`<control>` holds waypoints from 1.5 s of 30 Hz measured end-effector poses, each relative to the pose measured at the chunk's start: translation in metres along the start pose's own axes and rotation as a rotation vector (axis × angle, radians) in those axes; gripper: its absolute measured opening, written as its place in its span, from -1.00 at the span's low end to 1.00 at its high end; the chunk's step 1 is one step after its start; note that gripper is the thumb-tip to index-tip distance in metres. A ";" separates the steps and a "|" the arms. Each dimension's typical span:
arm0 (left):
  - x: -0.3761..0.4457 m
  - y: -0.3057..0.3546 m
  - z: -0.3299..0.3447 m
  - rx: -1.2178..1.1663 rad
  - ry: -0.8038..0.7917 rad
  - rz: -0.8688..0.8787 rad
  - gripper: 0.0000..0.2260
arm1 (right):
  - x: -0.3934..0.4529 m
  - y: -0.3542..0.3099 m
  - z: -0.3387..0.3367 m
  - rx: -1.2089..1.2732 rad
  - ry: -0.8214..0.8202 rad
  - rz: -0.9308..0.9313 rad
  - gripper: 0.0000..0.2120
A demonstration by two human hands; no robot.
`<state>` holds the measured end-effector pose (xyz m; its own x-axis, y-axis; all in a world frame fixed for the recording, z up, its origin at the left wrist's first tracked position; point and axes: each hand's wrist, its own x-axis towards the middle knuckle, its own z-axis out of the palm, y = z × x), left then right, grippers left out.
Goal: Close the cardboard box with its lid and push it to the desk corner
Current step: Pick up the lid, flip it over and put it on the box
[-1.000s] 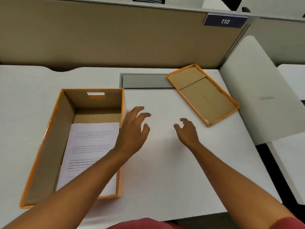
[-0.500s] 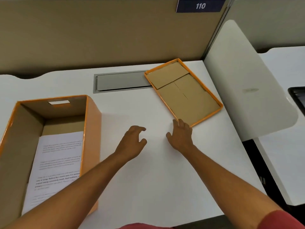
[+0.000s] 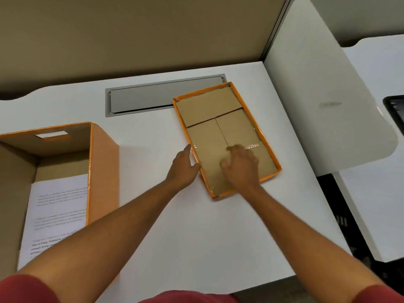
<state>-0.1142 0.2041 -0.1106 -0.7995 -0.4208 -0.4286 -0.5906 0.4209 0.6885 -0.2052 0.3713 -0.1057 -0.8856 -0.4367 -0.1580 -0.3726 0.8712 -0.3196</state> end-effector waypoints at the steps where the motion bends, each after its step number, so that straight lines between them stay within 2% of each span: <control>1: 0.001 0.004 0.000 -0.099 -0.012 -0.036 -0.28 | 0.016 0.014 -0.005 0.007 0.014 0.059 -0.47; 5: 0.000 0.014 0.004 -0.398 -0.097 -0.125 -0.31 | 0.054 0.063 -0.014 0.135 -0.088 0.303 -0.18; 8: -0.008 0.012 0.009 -0.443 -0.116 -0.149 -0.39 | 0.046 0.068 -0.005 0.138 -0.106 0.296 -0.15; 12: -0.023 -0.005 0.007 -0.446 -0.062 -0.234 -0.43 | 0.004 0.048 0.012 0.139 -0.092 0.273 -0.22; 16: -0.045 -0.033 0.001 -0.433 -0.099 -0.298 -0.40 | -0.039 0.033 0.022 0.187 -0.109 0.293 -0.27; 24: -0.069 -0.038 -0.008 -0.393 -0.103 -0.296 -0.43 | -0.036 0.020 -0.021 0.618 -0.139 0.512 -0.30; 25: -0.070 -0.035 -0.011 -0.385 -0.095 -0.314 -0.41 | -0.034 0.019 -0.031 0.674 -0.138 0.524 -0.35; 27: -0.073 -0.027 -0.018 -0.292 -0.049 -0.354 -0.36 | -0.032 0.012 -0.050 0.795 -0.129 0.509 -0.60; 29: -0.081 -0.013 -0.029 -0.186 0.047 -0.299 -0.39 | -0.037 -0.002 -0.066 0.875 -0.137 0.459 -0.86; 30: -0.088 -0.004 -0.036 -0.199 0.092 -0.230 -0.42 | -0.042 -0.014 -0.073 0.899 -0.134 0.424 -0.86; 33: -0.107 0.033 -0.058 -0.447 0.081 -0.064 -0.46 | -0.061 -0.054 -0.084 0.978 -0.138 0.344 -0.71; 35: -0.117 0.055 -0.070 -0.539 0.047 -0.008 -0.39 | -0.072 -0.081 -0.081 1.007 -0.141 0.287 -0.59; 37: -0.123 0.068 -0.078 -0.440 0.094 0.076 -0.36 | -0.081 -0.104 -0.075 1.022 -0.135 0.224 -0.54; 41: -0.125 0.062 -0.086 -0.146 0.258 0.140 -0.46 | -0.091 -0.133 -0.063 1.085 -0.193 0.198 -0.61; 45: -0.125 0.045 -0.094 -0.032 0.340 0.125 -0.32 | -0.098 -0.139 -0.049 1.128 -0.258 0.167 -0.54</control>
<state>-0.0304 0.1997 0.0288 -0.7802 -0.6131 -0.1241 -0.4823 0.4631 0.7436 -0.0803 0.3038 0.0003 -0.7697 -0.4808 -0.4201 0.3154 0.2857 -0.9049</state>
